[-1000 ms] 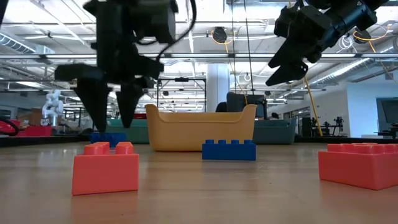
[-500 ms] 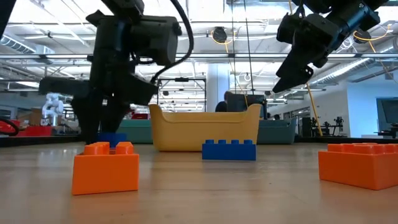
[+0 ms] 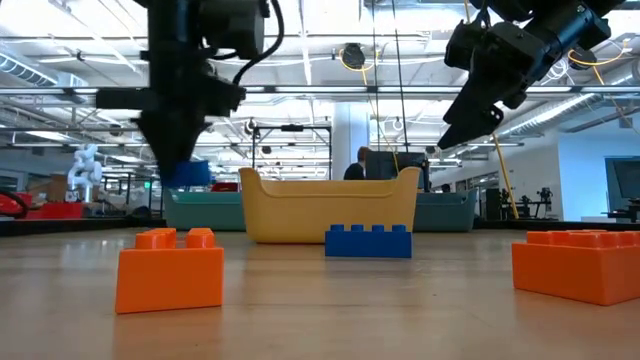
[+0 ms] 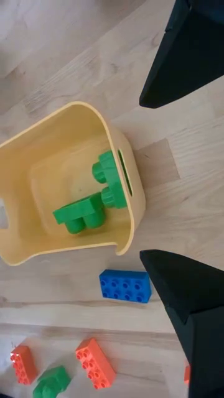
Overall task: Sort & place blocks by color
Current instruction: Put the blue game piece into the green bin
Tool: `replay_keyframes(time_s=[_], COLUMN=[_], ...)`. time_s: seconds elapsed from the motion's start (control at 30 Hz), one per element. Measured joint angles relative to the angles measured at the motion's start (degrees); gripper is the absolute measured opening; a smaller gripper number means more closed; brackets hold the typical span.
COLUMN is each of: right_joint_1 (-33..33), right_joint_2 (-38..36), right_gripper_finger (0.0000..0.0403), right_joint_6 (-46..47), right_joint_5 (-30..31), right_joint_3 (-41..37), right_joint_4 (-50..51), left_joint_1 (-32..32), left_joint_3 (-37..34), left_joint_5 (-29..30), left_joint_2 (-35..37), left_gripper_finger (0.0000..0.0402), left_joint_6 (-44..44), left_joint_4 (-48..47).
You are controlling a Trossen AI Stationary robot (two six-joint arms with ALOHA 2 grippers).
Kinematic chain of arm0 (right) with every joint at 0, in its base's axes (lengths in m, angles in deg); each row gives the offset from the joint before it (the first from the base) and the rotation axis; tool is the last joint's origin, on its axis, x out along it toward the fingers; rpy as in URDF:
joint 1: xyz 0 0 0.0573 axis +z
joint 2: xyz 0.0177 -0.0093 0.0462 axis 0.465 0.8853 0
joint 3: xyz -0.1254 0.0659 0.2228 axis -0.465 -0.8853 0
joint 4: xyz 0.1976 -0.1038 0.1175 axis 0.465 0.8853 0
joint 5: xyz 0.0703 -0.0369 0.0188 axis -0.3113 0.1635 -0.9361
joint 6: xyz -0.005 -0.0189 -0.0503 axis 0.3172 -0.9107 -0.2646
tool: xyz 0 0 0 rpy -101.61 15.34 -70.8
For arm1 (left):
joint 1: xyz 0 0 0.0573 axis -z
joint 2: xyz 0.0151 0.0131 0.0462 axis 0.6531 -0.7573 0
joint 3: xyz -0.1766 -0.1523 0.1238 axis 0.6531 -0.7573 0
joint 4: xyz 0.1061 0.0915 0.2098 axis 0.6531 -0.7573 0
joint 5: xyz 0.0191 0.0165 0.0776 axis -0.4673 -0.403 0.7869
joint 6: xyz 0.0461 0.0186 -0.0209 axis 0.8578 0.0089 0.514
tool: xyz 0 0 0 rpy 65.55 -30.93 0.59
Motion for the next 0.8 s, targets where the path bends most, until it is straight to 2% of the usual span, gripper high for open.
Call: replay_keyframes(time_s=[0.17, 0.3, 0.47, 0.63, 0.8], right_joint_1=[0.0, 0.0, 0.0, 0.0, 0.0], right_joint_2=[0.0, 0.0, 0.0, 0.0, 0.0], right_gripper_finger=[0.0384, 0.0384, 0.0384, 0.0384, 0.0384], right_joint_6=[0.0, 0.0, -1.0, -1.1, -1.7], right_joint_5=[0.0, 0.0, 0.0, 0.0, 0.0], right_joint_3=[0.0, 0.0, 0.0, 0.0, 0.0], right_joint_4=[-0.6, -1.9, -3.0, -3.0, -3.0], left_joint_1=[-10.8, -20.1, -30.5, -36.4, -38.1], left_joint_3=[0.0, 0.0, 0.0, 0.0, 0.0], left_joint_5=[3.8, 8.2, 8.8, 8.5, 6.8], left_joint_2=[4.5, 5.2, 4.7, 4.7, 4.7], left_gripper_finger=[0.0090, 0.0091, 0.0113, 0.0142, 0.0184], left_joint_6=[0.7, 4.1, 8.2, 12.1, 13.0], left_joint_4=[2.6, 6.1, 11.5, 15.4, 15.1])
